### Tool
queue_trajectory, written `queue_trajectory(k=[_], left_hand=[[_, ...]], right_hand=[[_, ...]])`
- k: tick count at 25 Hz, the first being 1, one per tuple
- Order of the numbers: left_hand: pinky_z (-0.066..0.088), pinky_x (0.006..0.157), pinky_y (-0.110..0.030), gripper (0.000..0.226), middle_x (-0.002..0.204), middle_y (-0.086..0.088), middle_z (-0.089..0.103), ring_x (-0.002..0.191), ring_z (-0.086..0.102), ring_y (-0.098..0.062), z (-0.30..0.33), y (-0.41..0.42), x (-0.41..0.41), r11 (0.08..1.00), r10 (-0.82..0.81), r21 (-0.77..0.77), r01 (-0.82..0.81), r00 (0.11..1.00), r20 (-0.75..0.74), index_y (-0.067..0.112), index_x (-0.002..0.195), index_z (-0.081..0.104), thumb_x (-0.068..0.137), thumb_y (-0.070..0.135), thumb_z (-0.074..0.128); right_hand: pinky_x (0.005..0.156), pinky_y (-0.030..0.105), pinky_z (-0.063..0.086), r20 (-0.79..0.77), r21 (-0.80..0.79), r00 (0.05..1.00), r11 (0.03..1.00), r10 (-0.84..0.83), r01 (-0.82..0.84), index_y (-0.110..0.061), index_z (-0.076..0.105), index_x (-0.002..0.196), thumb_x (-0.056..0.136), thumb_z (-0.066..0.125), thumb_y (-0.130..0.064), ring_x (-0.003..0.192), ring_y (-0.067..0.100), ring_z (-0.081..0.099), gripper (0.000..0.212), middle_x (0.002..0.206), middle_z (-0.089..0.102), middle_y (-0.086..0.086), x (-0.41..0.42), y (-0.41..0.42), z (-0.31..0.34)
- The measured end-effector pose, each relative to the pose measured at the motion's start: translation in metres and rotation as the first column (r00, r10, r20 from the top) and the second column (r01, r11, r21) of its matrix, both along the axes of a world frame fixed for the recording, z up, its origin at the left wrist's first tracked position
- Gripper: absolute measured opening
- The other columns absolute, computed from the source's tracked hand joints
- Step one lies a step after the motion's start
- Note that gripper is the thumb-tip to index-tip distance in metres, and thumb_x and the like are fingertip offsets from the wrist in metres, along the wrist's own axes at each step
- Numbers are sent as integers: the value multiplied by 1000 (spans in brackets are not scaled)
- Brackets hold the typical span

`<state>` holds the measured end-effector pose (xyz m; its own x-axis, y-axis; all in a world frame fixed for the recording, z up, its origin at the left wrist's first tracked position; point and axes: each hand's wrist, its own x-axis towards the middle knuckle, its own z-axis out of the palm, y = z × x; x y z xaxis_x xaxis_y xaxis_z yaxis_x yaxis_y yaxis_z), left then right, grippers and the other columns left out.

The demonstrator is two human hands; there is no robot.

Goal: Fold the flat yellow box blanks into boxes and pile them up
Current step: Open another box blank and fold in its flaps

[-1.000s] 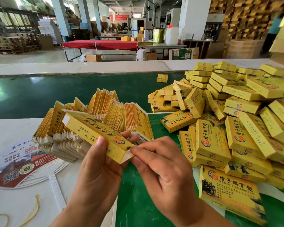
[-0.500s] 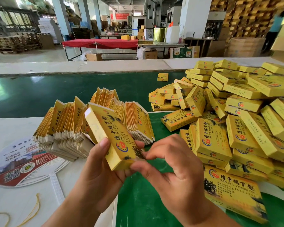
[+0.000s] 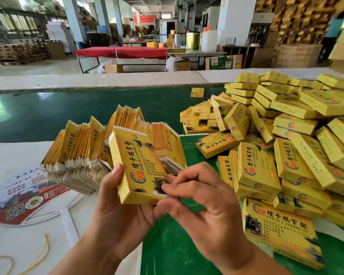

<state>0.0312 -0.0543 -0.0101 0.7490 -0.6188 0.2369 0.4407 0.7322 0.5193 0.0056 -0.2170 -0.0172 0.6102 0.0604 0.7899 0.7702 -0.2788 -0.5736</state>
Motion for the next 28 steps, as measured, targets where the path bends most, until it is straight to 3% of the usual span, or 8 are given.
queue_trajectory(k=[12, 16, 17, 19, 21, 22, 25, 28], left_hand=[[38, 102, -50, 59, 135, -31, 48, 119, 50, -46, -2, -6, -3, 981, -162, -98, 166, 986, 46, -1, 144, 36, 100, 38, 36], [49, 93, -50, 63, 118, -26, 61, 102, 62, -40, -6, -1, -4, 999, 10, 30, -13, 993, 115, 4, 136, 50, 91, 48, 58], [55, 83, -44, 66, 107, -20, 67, 92, 66, -32, -7, 0, -4, 959, 159, 203, -197, 969, 192, 9, 125, 61, 80, 56, 69], [55, 61, -28, 66, 84, -2, 69, 72, 63, -16, -6, -2, -7, 612, 339, 511, -603, 784, 520, 20, 101, 69, 60, 72, 76], [51, 50, -26, 65, 79, 5, 66, 60, 57, -7, -7, -5, -10, 193, 227, 486, -853, 520, 823, 29, 95, 57, 57, 80, 69], [53, 51, -29, 65, 81, 8, 65, 61, 58, -5, -10, -7, -11, 75, 148, 426, -902, 432, 890, 32, 98, 52, 58, 81, 68], [58, 68, -34, 75, 99, 18, 64, 85, 64, -5, -15, -8, -9, -3, 46, 366, -931, 365, 930, 36, 112, 44, 57, 80, 72], [60, 73, -28, 64, 103, 15, 66, 91, 68, -10, -14, -5, -4, 117, 200, 287, -951, 306, 931, 35, 114, 44, 68, 69, 73]], right_hand=[[71, 34, 59, -60, -92, 998, 995, -32, 26, -5, 75, 94, 83, 73, -41, 95, 16, 68, 38, 117, 66, 5, 0, 0, 0], [85, 34, 56, -45, -100, 996, 992, -75, 70, -10, 76, 94, 80, 75, -38, 108, 12, 65, 32, 113, 69, 0, 1, -1, 1], [86, 34, 55, -96, -62, 993, 996, -68, 62, -12, 75, 94, 79, 74, -40, 107, 11, 65, 32, 111, 69, -3, 2, -2, 3], [81, 36, 57, -197, 42, 980, 999, -17, 26, -17, 73, 96, 78, 69, -47, 99, 13, 68, 35, 102, 71, -7, 1, -3, 6], [74, 37, 58, -269, 129, 961, 991, 65, -31, -24, 70, 98, 77, 68, -57, 90, 17, 70, 40, 94, 73, -7, -2, -2, 9], [72, 36, 59, -281, 140, 956, 989, 79, -41, -25, 68, 99, 76, 69, -57, 87, 17, 71, 40, 93, 73, -7, -3, -1, 10], [68, 41, 59, -267, 103, 964, 995, 20, 7, -19, 67, 99, 85, 68, -37, 83, 18, 71, 23, 90, 74, -2, 0, -1, 6], [73, 38, 60, -403, 77, 912, 996, 71, -43, -25, 69, 106, 88, 65, -32, 86, 18, 70, 19, 93, 74, -2, 9, -11, 7]])
